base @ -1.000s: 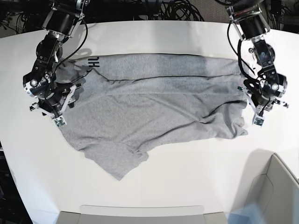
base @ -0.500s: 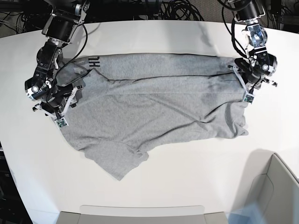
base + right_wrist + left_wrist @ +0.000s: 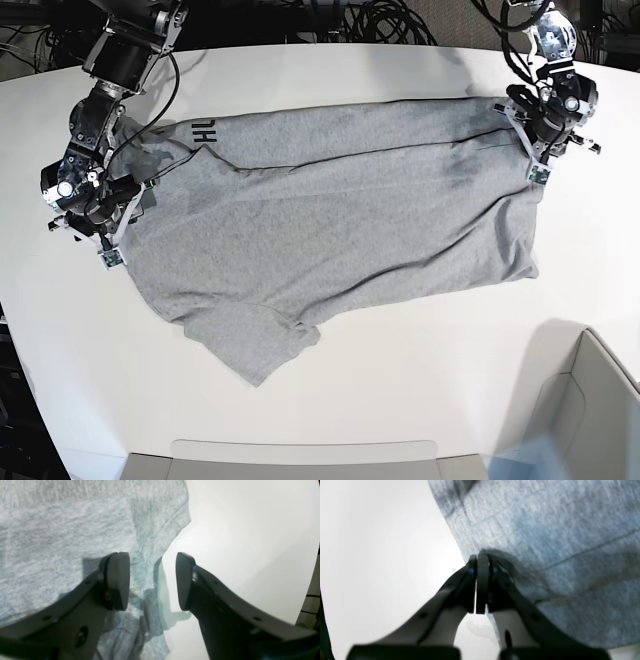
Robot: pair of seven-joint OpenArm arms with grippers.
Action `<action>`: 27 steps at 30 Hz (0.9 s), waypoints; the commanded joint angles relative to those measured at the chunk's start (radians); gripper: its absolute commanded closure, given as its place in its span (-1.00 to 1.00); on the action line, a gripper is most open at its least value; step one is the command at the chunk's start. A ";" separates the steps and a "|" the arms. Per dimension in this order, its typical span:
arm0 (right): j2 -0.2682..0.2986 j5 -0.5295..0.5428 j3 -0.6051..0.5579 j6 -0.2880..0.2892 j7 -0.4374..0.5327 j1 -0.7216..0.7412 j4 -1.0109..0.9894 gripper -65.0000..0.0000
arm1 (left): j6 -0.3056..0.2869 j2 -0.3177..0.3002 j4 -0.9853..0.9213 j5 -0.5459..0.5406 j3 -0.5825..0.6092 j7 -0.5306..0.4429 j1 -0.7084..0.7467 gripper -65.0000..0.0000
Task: Fold the T-shirt properly
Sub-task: 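Move both grippers to the hem corners of the shirt and grasp them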
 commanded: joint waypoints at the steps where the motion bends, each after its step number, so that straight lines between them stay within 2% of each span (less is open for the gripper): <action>1: 0.013 0.007 0.000 0.016 0.014 0.021 0.018 0.10 | -0.014 -0.002 0.009 0.013 -0.026 0.038 -0.012 0.97; 5: 0.016 0.009 0.002 0.016 0.014 0.015 0.018 0.10 | -0.014 0.019 0.067 0.013 -0.163 0.039 -0.087 0.96; 8: 0.013 0.013 0.002 0.016 0.014 0.015 0.020 0.10 | -0.014 0.041 0.110 0.013 -0.212 0.041 -0.153 0.94; 11: 0.011 0.013 0.002 0.016 0.014 0.022 0.021 0.10 | -0.014 0.041 0.135 0.014 -0.209 0.093 -0.195 0.75; 14: 0.006 0.015 0.000 0.016 0.014 0.036 0.046 0.10 | -0.014 0.034 0.136 0.013 -0.167 0.162 -0.262 0.45; 16: 0.006 0.015 -0.006 0.016 0.014 0.053 0.050 0.10 | -0.014 0.034 0.135 0.013 -0.137 0.174 -0.302 0.22; 18: 0.006 0.015 -0.006 0.016 0.014 0.090 0.041 0.10 | -0.014 0.034 0.135 0.013 -0.103 0.176 -0.331 0.08; 21: 0.006 0.015 -0.010 0.016 0.014 0.154 0.011 0.10 | -0.014 0.034 0.135 0.014 -0.065 0.187 -0.376 0.04; 27: 0.016 0.012 -0.101 0.016 0.045 0.305 -0.175 0.10 | -0.014 0.042 0.135 0.014 -0.038 0.187 -0.400 0.04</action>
